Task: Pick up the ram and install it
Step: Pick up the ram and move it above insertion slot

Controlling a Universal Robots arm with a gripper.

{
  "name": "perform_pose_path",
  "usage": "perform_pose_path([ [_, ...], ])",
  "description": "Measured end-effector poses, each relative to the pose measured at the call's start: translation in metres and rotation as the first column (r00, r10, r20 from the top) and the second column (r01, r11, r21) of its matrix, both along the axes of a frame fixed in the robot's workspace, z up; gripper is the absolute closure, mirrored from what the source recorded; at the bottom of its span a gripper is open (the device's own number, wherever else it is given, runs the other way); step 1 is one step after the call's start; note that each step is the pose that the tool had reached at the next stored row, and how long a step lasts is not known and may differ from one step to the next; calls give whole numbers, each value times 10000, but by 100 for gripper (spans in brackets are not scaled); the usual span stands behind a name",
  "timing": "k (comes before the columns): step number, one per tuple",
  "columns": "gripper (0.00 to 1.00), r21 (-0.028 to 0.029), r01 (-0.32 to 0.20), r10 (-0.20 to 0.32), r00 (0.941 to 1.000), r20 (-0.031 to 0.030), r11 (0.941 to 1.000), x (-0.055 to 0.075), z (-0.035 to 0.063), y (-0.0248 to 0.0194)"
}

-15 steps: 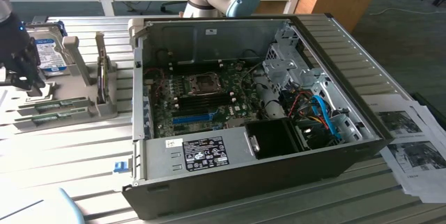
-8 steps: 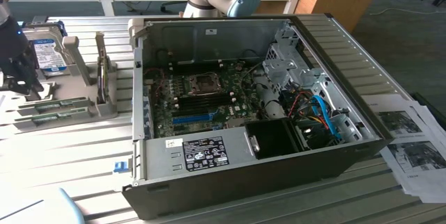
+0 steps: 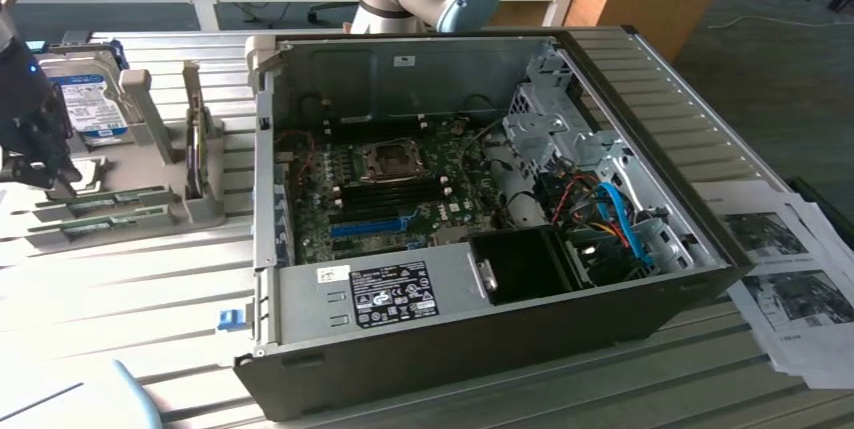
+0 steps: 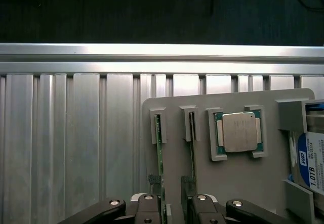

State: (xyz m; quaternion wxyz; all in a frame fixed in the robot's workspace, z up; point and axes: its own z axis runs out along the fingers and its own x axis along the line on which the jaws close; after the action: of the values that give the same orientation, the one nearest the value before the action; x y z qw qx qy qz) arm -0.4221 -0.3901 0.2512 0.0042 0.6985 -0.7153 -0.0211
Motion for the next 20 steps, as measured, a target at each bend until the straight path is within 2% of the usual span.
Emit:
perform_pose_path([
  [4,71,0,0,0,10000,1,10000,-1,-15,0],
  [14,71,0,1,-1,10000,0,10000,0,-169,0],
  [20,71,0,0,0,10000,1,10000,0,-215,0],
])
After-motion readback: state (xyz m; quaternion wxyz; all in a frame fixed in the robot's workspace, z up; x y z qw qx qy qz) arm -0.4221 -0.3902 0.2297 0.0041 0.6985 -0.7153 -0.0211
